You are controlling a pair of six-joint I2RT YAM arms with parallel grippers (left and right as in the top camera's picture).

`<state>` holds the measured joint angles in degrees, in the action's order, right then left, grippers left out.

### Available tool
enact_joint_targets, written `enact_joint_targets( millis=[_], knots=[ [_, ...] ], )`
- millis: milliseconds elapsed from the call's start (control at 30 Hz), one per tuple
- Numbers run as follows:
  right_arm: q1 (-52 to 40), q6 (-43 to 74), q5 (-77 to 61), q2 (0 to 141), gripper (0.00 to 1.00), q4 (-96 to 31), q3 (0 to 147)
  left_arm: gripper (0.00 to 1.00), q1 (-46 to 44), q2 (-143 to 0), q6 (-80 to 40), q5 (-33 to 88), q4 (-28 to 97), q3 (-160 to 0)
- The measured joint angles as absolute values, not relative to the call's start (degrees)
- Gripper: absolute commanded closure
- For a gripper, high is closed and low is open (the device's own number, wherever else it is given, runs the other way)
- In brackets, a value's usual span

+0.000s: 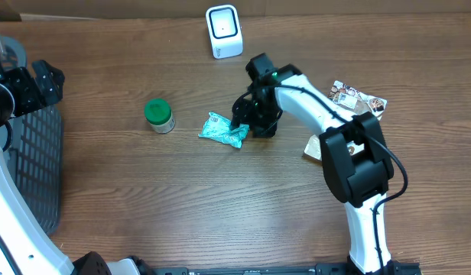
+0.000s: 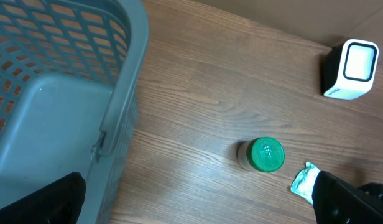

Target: Scan the item barcode

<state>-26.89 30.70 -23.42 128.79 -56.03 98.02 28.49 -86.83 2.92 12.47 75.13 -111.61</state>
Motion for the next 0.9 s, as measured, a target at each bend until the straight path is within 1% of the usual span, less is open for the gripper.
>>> enact_joint_targets(
  millis=[133,200,300,400,467,533,567,667,800,900],
  knots=[
    [-29.1,35.8,-26.7,128.1,0.4,-48.6,94.8,0.01,28.5,-86.8,2.9,12.5,75.1,-111.6],
    [-30.2,39.4,-27.3,127.6,0.48,-44.5,92.8,0.0,28.5,-86.8,2.9,12.5,75.2,-111.6],
    [-31.3,44.4,-26.7,126.7,0.66,-39.5,89.8,0.0,28.5,-86.8,2.9,12.4,75.1,-111.6],
    [-31.6,47.7,-26.4,126.1,0.81,-33.9,86.7,0.0,28.5,-86.8,2.9,12.5,75.2,-111.6],
    [-31.5,48.8,-26.9,125.8,0.89,-31.6,85.4,0.0,28.5,-86.8,2.9,12.5,75.2,-111.6],
    [-31.5,49.3,-27.2,125.6,0.94,-31.1,85.0,0.0,28.5,-86.8,2.9,12.5,75.2,-111.6],
    [-31.4,49.0,-27.2,125.5,0.96,-30.9,85.0,0.01,28.5,-86.8,2.9,12.5,75.1,-111.6],
    [-31.0,46.3,-28.5,125.5,0.96,-30.1,84.8,0.0,28.5,-86.8,2.9,12.4,75.1,-111.6],
    [-29.7,39.7,-32.6,125.7,0.96,-30.2,84.7,0.01,28.5,-86.8,2.9,12.5,75.1,-111.6],
    [-27.4,32.8,-38.6,125.8,0.96,-31.4,84.5,0.01,28.5,-86.8,2.9,12.5,75.2,-111.6]
  ],
)
